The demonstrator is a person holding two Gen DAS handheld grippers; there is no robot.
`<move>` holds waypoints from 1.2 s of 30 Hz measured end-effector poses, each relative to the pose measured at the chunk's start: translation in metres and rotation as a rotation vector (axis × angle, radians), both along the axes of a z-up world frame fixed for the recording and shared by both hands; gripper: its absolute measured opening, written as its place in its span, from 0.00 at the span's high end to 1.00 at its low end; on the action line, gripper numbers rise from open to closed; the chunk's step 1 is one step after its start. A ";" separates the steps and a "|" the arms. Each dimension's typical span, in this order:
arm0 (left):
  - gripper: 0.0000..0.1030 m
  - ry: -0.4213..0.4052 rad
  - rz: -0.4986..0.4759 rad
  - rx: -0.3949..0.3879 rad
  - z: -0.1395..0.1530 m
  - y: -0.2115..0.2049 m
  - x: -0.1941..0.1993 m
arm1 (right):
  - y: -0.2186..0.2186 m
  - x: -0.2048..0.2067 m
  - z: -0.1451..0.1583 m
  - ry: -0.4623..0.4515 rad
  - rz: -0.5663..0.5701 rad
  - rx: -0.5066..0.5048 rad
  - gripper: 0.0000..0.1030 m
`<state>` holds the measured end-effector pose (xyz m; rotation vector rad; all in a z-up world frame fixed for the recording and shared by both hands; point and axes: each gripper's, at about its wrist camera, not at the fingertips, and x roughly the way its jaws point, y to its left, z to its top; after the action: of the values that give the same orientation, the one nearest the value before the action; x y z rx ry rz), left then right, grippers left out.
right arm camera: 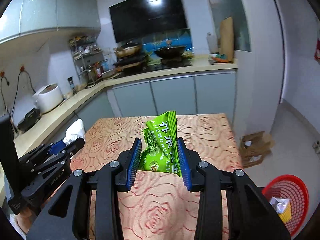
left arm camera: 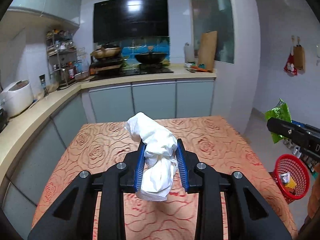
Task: Collect trash
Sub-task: 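Lift the tissue and green packet and carry both over the red wastebasket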
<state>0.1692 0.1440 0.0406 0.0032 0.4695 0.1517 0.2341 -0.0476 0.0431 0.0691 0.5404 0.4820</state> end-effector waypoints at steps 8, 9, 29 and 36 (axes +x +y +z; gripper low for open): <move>0.72 -0.005 -0.103 0.022 0.004 -0.051 0.008 | -0.059 -0.008 0.005 -0.015 -0.116 0.012 0.65; 0.72 -0.007 -0.114 0.022 0.005 -0.056 0.008 | -0.067 -0.011 0.004 -0.017 -0.131 0.013 0.65; 0.72 0.047 -0.405 -0.005 -0.017 -0.191 0.030 | -0.196 -0.041 -0.018 0.023 -0.399 0.009 0.65; 0.72 0.120 -0.533 -0.076 -0.041 -0.240 0.052 | -0.235 -0.040 -0.051 0.118 -0.469 -0.007 0.65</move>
<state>0.2214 -0.0958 0.0001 0.0625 0.5786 -0.3914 0.1937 -0.2821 -0.0083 0.2135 0.6196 0.0178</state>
